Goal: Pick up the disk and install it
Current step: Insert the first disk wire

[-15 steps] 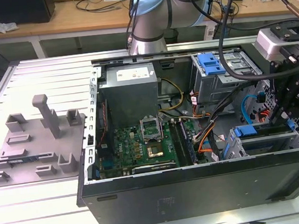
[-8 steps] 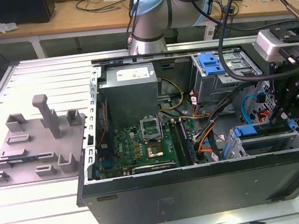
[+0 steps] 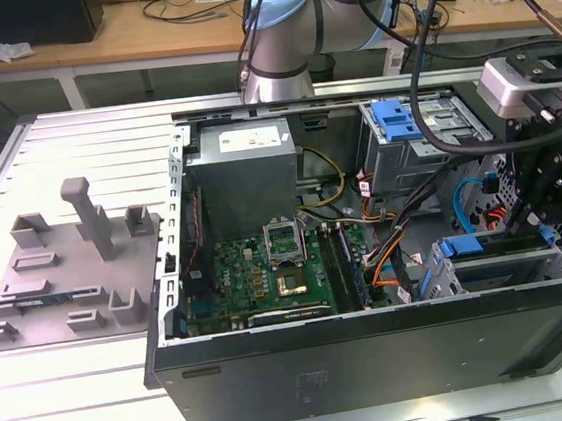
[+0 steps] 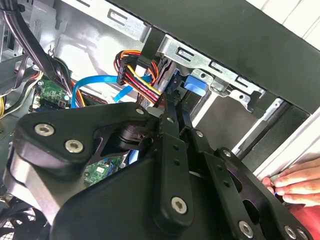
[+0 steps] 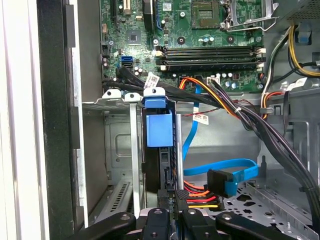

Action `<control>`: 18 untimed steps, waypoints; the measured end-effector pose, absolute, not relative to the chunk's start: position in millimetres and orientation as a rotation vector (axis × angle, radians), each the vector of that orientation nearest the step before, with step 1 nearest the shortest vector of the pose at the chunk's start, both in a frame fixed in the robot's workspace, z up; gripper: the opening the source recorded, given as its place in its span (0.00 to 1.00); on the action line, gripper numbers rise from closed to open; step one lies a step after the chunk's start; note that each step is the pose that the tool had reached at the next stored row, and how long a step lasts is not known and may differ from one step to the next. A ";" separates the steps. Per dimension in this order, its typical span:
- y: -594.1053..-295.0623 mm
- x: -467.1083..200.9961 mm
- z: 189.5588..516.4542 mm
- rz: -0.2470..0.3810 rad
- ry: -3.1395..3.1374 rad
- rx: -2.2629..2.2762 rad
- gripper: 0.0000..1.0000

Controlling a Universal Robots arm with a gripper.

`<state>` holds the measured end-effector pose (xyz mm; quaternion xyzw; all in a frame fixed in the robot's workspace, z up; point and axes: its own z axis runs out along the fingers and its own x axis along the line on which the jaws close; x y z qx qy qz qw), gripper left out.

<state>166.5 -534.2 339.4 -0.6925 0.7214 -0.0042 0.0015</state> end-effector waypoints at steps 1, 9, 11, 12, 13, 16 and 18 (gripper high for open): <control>-534.2 166.5 339.2 -0.013 2.264 -2.173 0.16; -534.2 166.5 337.8 -0.013 2.264 -2.173 0.16; -534.2 166.5 337.7 -0.013 2.264 -2.173 0.16; -534.2 166.5 337.7 -0.013 2.264 -2.174 0.16; -534.2 166.5 337.7 -0.013 2.264 -2.173 0.16; -534.2 166.5 337.7 -0.013 2.264 -2.174 0.16; -534.2 166.5 337.6 -0.013 2.264 -2.173 0.16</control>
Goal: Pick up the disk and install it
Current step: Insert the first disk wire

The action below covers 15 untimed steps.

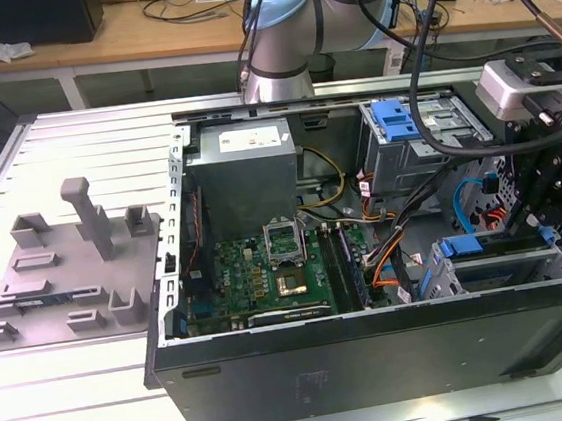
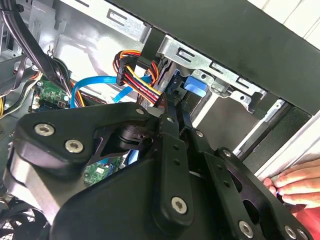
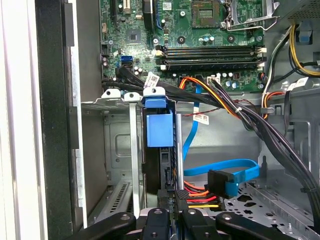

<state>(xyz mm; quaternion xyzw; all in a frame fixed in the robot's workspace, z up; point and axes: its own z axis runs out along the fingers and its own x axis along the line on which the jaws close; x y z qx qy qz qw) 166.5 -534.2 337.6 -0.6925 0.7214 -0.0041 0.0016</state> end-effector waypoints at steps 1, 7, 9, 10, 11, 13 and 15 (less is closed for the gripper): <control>-534.2 166.5 337.6 -0.013 2.264 -2.173 0.16; -534.2 166.5 347.7 -0.013 2.264 -2.173 0.30; -534.0 166.5 353.1 -0.013 2.264 -2.174 0.30; -533.7 166.5 359.7 -0.013 2.264 -2.173 0.30; -533.6 166.4 363.4 -0.013 2.264 -2.174 0.30; -533.4 166.4 368.4 -0.014 2.265 -2.174 0.30; -533.1 166.5 373.4 -0.014 2.265 -2.174 0.30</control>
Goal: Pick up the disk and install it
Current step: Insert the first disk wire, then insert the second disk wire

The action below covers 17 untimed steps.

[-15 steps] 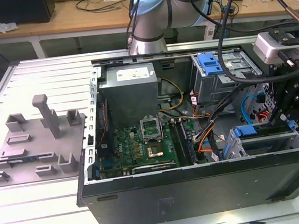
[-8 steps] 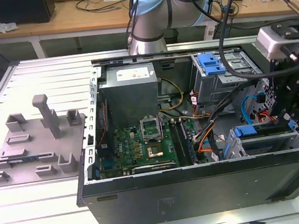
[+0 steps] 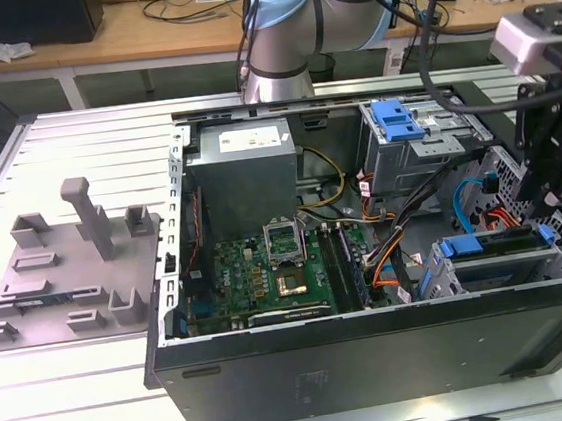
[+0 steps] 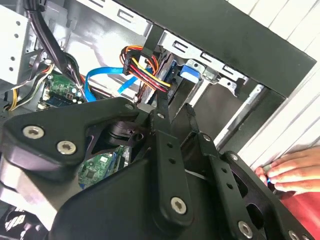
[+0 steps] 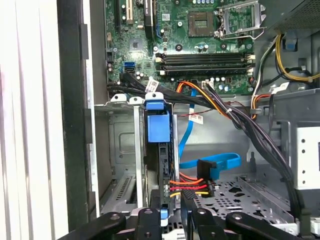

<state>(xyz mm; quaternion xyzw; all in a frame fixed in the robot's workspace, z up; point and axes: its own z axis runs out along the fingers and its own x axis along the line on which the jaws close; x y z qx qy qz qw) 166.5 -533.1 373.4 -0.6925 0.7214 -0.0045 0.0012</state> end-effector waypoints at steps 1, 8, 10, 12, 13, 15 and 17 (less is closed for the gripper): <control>-533.1 166.5 374.5 -0.014 2.265 -2.174 0.30; -533.1 166.5 375.8 -0.014 2.265 -2.174 0.30; -533.1 166.5 375.9 -0.014 2.265 -2.174 0.30; -533.1 166.4 375.9 -0.014 2.265 -2.174 0.30; -533.1 166.5 375.9 -0.014 2.265 -2.174 0.30; -532.6 166.4 376.2 -0.016 2.265 -2.175 0.30; -526.4 166.5 375.9 -0.036 2.274 -2.183 0.30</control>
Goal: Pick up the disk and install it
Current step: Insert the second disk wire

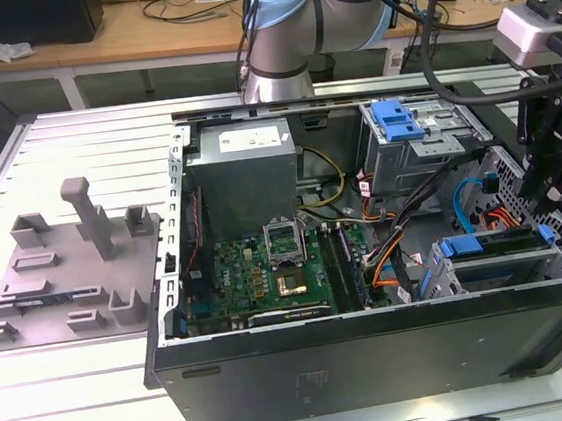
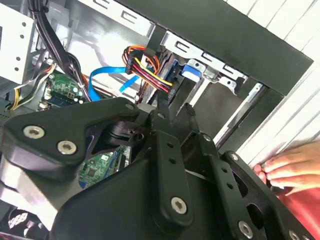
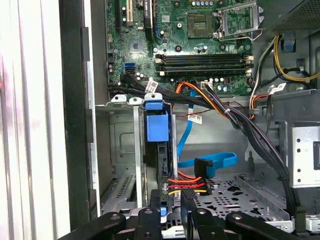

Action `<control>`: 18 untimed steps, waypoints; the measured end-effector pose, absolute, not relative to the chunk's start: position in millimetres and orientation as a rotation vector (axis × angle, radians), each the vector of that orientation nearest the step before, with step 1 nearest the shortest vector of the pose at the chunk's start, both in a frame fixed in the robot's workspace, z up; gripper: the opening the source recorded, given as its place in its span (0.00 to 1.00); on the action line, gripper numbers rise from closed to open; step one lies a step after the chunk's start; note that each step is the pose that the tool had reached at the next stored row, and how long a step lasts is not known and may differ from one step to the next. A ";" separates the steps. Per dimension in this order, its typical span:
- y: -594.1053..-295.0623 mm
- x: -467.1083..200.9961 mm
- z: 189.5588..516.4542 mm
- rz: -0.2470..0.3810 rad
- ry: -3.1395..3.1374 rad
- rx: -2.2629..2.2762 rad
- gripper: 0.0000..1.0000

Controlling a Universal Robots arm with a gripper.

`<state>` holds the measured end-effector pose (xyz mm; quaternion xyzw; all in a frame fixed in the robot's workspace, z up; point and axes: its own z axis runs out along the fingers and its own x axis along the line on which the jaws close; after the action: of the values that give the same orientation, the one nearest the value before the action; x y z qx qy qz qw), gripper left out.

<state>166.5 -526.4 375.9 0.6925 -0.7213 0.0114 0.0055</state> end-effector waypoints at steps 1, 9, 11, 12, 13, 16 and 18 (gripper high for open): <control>-517.5 166.6 375.9 0.083 -2.236 2.147 0.30; -486.8 167.0 376.6 0.206 -2.173 2.087 0.30; -480.3 167.0 377.1 0.226 -2.162 2.077 0.30; -476.1 167.0 377.5 0.240 -2.155 2.070 0.30; -473.8 167.0 377.7 0.247 -2.150 2.066 0.30; -468.3 167.0 378.0 0.269 -2.138 2.055 0.30; -464.9 167.0 378.0 0.285 -2.129 2.046 0.30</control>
<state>167.0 -464.9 378.0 0.6870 -0.7150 0.0958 0.0874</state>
